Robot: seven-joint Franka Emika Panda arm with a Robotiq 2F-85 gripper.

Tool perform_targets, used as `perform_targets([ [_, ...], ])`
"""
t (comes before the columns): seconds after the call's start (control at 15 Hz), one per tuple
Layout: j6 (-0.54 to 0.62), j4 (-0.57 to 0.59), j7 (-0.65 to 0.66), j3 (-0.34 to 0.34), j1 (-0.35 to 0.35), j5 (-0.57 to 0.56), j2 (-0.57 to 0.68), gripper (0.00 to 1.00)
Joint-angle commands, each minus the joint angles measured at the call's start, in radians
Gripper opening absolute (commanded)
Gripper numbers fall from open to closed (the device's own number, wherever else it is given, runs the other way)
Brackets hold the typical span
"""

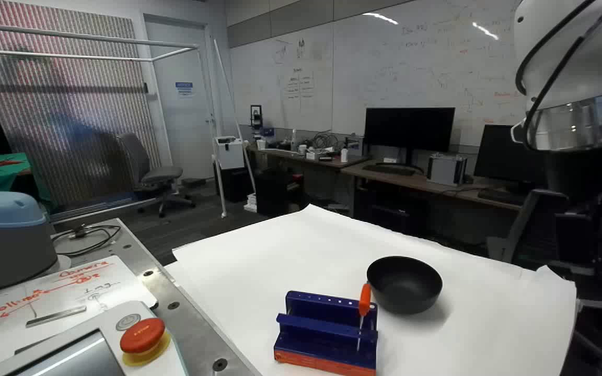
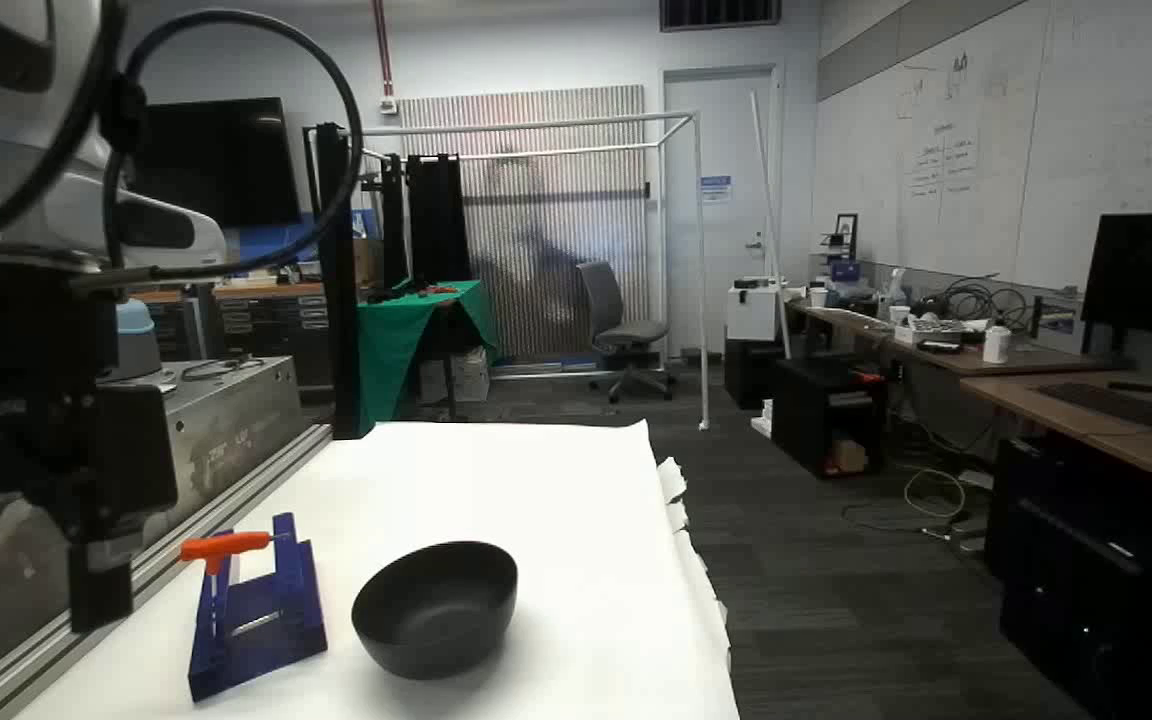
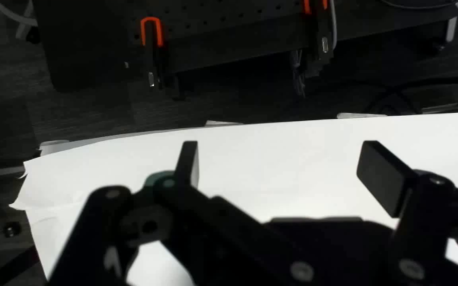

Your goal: Put the orange object inside the bowl.

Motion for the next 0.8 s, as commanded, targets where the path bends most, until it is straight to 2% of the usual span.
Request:
perform_targets([
  [0.0,-0.002,0.002,0.006,-0.017,0.018,-0.007,0.002,1.0],
  [0.4,-0.002,0.003,0.006,-0.017,0.018,-0.007,0.001,1.0],
  [0.73,0.084,0.209,-0.023,-0.004,0.037,0.0,0.233,1.0],
])
